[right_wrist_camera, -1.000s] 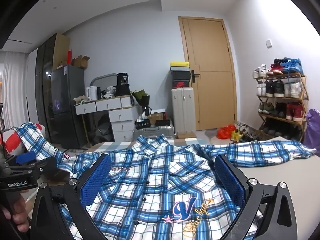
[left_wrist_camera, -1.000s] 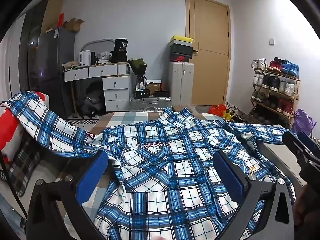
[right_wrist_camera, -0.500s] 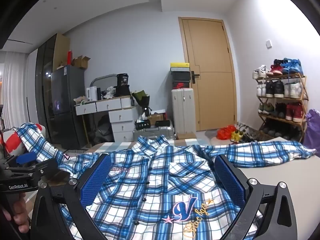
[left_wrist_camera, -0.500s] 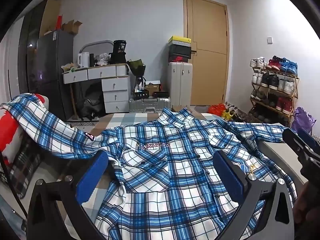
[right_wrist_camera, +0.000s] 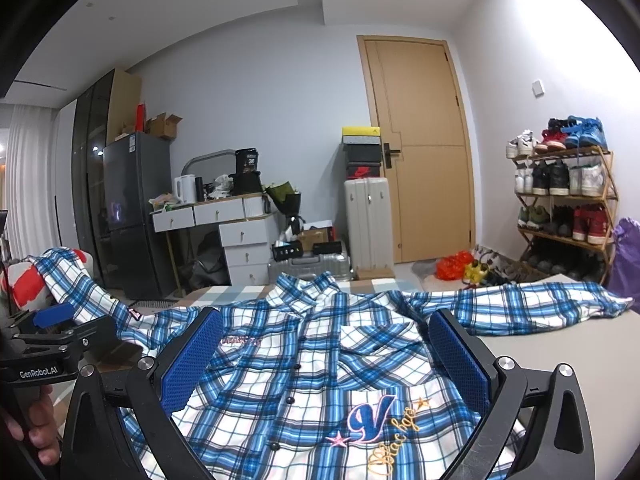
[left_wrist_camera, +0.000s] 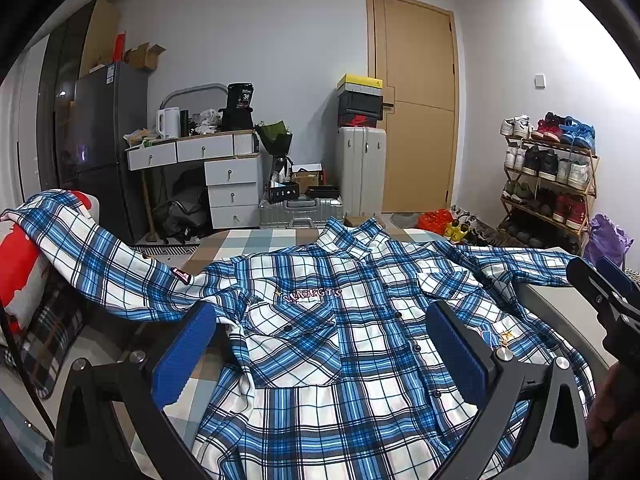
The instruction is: Fold large clothes
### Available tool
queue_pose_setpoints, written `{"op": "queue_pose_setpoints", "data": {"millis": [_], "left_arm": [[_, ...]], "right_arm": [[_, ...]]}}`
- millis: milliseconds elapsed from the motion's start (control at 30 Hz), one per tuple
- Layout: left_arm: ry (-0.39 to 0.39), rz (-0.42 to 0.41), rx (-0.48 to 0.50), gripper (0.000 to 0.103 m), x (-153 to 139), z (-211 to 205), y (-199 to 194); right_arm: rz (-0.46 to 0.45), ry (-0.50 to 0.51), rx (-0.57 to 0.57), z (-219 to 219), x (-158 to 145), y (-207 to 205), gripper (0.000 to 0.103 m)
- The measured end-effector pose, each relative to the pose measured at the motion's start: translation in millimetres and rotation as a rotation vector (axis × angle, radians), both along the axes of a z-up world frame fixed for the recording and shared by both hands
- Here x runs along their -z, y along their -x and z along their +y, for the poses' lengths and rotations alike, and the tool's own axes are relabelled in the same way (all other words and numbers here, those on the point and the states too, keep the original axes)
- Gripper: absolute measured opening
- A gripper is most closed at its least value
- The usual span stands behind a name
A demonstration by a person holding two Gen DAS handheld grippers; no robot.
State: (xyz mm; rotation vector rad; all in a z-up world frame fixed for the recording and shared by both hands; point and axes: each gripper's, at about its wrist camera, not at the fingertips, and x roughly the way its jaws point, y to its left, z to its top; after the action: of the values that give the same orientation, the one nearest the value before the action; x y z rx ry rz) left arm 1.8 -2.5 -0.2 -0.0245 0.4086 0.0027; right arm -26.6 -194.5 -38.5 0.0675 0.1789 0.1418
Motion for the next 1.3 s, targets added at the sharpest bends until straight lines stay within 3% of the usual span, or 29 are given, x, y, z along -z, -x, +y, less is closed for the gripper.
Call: {"op": "queue_pose_setpoints", "data": {"millis": [1300], "left_arm": [[0.005, 0.023, 0.001, 0.102, 5.3, -0.1, 0.9]], "right_arm": [[0.02, 0.005, 0.01, 1.5, 2.6, -1.4, 0.103]]}}
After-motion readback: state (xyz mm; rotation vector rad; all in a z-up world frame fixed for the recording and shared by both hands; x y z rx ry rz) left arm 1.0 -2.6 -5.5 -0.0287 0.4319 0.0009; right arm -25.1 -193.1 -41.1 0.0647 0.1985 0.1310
